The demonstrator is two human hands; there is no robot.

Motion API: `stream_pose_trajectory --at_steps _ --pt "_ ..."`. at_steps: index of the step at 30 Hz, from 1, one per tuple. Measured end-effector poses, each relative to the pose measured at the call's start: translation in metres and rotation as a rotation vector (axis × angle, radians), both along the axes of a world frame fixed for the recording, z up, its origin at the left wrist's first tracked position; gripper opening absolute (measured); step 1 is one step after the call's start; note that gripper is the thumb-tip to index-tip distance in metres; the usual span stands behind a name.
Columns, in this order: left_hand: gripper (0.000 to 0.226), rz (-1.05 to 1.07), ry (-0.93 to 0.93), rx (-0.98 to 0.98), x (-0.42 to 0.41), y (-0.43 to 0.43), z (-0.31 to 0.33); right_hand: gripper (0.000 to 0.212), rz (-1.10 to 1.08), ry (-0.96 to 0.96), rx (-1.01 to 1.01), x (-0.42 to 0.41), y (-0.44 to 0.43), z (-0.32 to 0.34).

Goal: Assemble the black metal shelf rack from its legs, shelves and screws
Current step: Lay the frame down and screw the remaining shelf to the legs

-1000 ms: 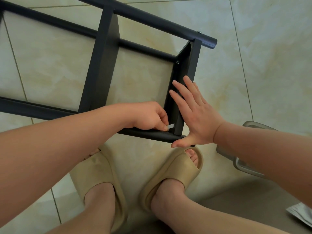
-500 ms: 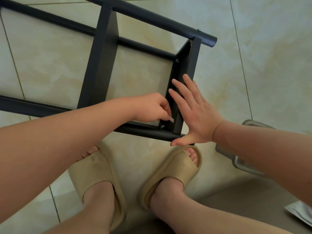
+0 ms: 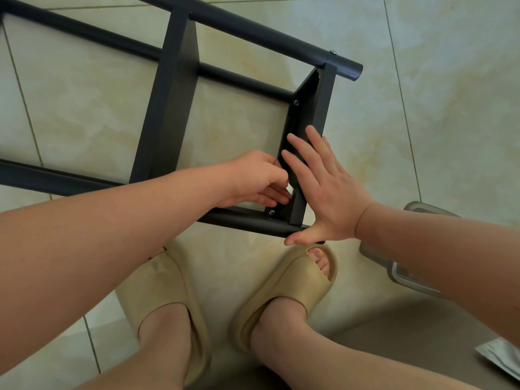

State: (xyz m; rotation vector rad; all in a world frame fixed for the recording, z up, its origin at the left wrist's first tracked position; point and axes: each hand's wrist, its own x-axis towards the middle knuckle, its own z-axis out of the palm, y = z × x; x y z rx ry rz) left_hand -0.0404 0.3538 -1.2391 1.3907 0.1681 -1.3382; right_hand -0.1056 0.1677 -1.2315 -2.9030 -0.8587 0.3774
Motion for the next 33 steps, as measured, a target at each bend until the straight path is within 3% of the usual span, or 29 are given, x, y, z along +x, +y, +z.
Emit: stream_pose_trajectory --at_steps 10,27,33 --pt "0.006 -0.059 -0.040 -0.012 -0.0052 0.0002 -0.0049 0.137 -0.003 0.005 -0.007 0.0002 0.0005 -0.0001" --pt "0.009 -0.029 0.159 0.021 -0.0022 0.0032 -0.0043 0.136 0.001 0.002 -0.017 0.0005 0.0010 0.0006" --pt "0.005 -0.116 0.117 0.031 -0.0002 0.0048 -0.0040 0.136 -0.003 0.003 -0.015 0.0006 0.0013 0.0009"
